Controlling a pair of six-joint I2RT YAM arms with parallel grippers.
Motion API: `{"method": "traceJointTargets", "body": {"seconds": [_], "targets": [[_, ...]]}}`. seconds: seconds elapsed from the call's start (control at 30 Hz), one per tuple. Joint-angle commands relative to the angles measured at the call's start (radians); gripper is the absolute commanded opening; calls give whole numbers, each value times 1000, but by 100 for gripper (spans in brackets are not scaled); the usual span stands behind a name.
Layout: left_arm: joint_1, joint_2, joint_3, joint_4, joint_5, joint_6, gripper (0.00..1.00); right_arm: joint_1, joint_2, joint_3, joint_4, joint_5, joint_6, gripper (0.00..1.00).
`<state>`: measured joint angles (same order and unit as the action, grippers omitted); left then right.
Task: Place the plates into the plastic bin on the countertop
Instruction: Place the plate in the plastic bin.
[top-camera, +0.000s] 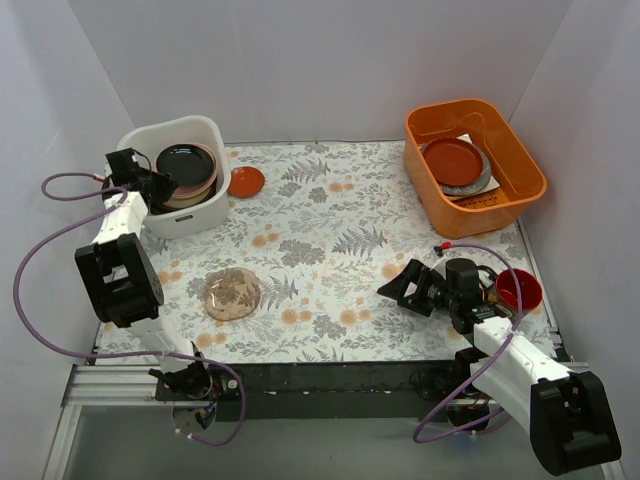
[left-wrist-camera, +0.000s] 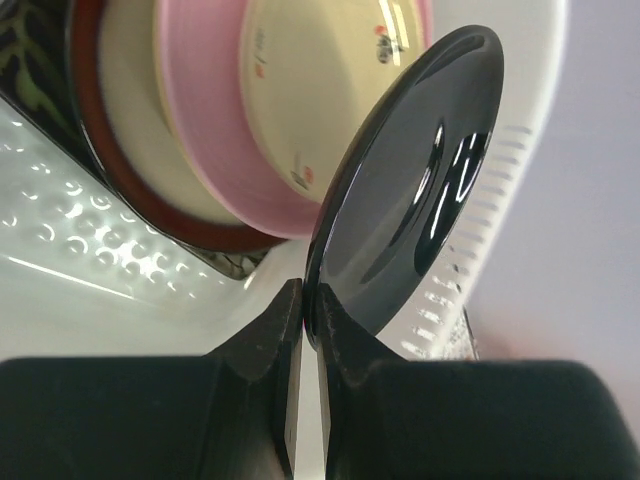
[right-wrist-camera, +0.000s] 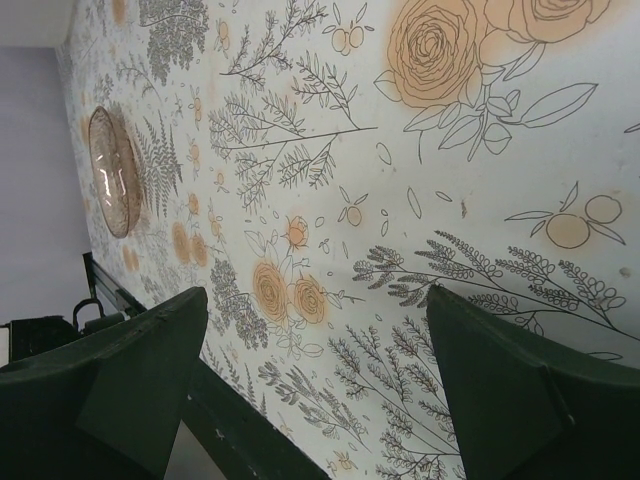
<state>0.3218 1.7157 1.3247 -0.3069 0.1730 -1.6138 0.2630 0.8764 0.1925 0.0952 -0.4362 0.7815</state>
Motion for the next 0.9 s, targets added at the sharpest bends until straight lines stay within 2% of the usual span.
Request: {"method": "traceJointTargets", "body": {"seconds": [0.0, 0.37, 0.57, 0.87], "targets": [[8, 62, 76, 19, -13, -20, 0, -2, 13, 10, 40, 2, -11, 98], [8, 203, 174, 32, -33, -24, 0, -2, 30, 12, 44, 2, -16, 98], [8, 285, 251, 15, -13, -23, 0, -2, 30, 13, 41, 5, -16, 98], [10, 361, 278, 46, 43, -37, 0, -2, 24, 16, 29, 10, -21, 98]]}}
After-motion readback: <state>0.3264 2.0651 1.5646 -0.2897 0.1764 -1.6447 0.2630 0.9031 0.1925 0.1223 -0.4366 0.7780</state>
